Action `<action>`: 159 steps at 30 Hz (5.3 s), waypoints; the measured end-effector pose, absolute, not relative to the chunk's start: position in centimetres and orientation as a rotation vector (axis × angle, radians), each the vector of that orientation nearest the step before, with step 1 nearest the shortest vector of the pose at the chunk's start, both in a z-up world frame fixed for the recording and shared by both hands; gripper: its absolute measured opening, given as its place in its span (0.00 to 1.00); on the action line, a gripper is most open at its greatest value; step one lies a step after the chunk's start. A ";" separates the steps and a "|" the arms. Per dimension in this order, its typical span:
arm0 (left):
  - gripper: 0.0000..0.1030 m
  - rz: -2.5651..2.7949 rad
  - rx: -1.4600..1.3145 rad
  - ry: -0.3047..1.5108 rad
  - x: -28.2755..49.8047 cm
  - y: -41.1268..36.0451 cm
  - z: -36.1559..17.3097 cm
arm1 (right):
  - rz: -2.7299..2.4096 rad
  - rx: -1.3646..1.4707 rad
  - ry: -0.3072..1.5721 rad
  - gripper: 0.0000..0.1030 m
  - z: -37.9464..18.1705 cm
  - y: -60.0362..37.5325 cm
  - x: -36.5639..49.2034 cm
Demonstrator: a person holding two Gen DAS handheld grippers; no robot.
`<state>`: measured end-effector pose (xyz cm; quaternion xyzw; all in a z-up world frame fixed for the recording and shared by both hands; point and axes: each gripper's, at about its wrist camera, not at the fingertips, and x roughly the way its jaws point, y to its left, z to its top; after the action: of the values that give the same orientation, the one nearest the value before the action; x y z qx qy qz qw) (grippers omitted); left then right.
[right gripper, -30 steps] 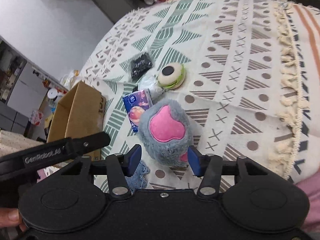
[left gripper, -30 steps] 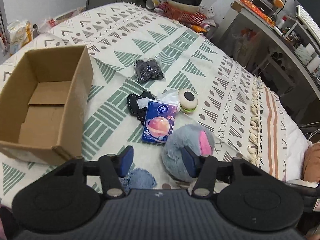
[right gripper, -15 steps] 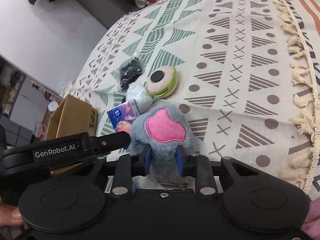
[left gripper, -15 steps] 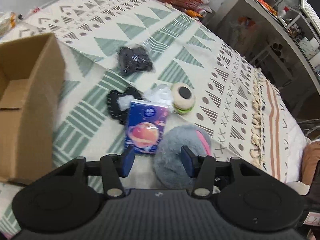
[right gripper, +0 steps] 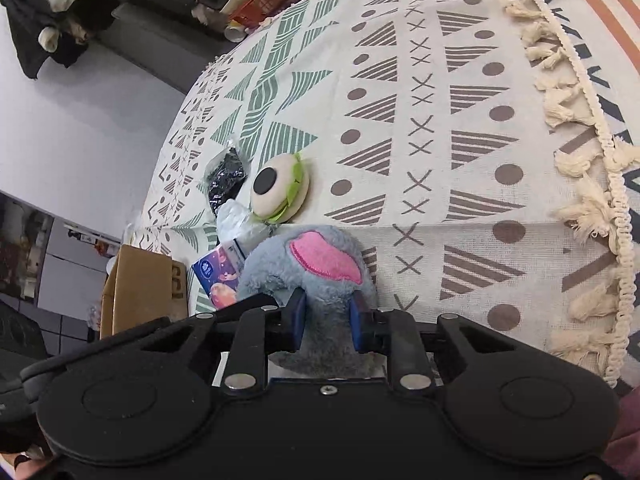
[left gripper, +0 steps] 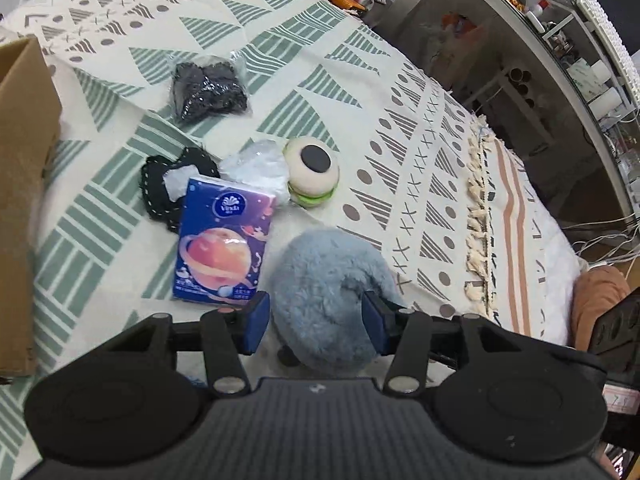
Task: Organize soft objects
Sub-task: 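Reach the right gripper to the grey plush and close on it, then carry the grey plush with the right gripper over the cardboard box, then open the right gripper to drop the grey plush into the box, then reach the left gripper to the blue denim plush and grasp it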
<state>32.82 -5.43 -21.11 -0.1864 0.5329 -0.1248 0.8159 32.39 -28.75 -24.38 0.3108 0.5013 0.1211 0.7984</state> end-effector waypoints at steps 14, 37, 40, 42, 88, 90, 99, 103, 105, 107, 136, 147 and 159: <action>0.24 -0.249 -0.471 1.121 32.8 -4.6 -22.8 | 0.263 0.648 1.098 0.33 -24.9 -28.0 32.9; 0.19 -0.275 -0.449 0.946 27.9 -2.0 -15.6 | 0.312 0.553 0.929 0.23 -17.1 -24.9 28.9; 0.19 -0.274 -0.467 0.923 27.1 -0.9 -14.4 | 0.324 0.537 0.900 0.23 -15.6 -23.8 28.1; 0.19 -0.268 -0.466 0.901 26.6 -0.3 -13.5 | 0.334 0.526 0.885 0.23 -14.7 -22.9 27.8; 0.18 0.053 -0.584 0.839 22.1 19.5 -11.3 | 0.564 0.499 0.904 0.23 -13.4 -3.1 27.9; 0.18 0.062 -0.594 0.851 22.5 19.9 -12.0 | 0.561 0.500 0.920 0.23 -14.1 -2.8 28.3; 0.18 0.120 -0.597 0.931 24.3 20.4 -15.2 | 0.562 0.499 0.990 0.25 -17.4 -1.9 29.7; 0.19 0.155 -0.568 0.969 24.8 20.2 -16.2 | 0.556 0.507 1.007 0.27 -18.3 -1.9 30.0; 0.20 0.181 -0.556 0.997 25.1 20.0 -16.5 | 0.564 0.507 1.006 0.31 -18.4 -2.1 30.1; 0.22 0.204 -0.539 1.011 25.2 19.9 -16.6 | 0.569 0.506 1.004 0.42 -18.2 -2.5 30.0; 0.76 0.268 -0.364 0.766 21.8 12.8 -7.8 | 0.440 0.392 0.814 1.00 -10.5 -14.3 26.6; 0.76 0.224 -0.342 0.755 20.4 9.7 -5.4 | 0.349 0.393 0.792 1.00 -9.1 -20.3 25.3; 0.76 0.190 -0.287 0.773 19.3 5.4 -4.5 | 0.259 0.424 0.804 1.00 -9.9 -26.3 24.4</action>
<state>19.33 5.41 -4.47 -0.1394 0.3751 0.0921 0.9118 24.37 -26.32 -9.87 0.2044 0.3874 0.1245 0.8903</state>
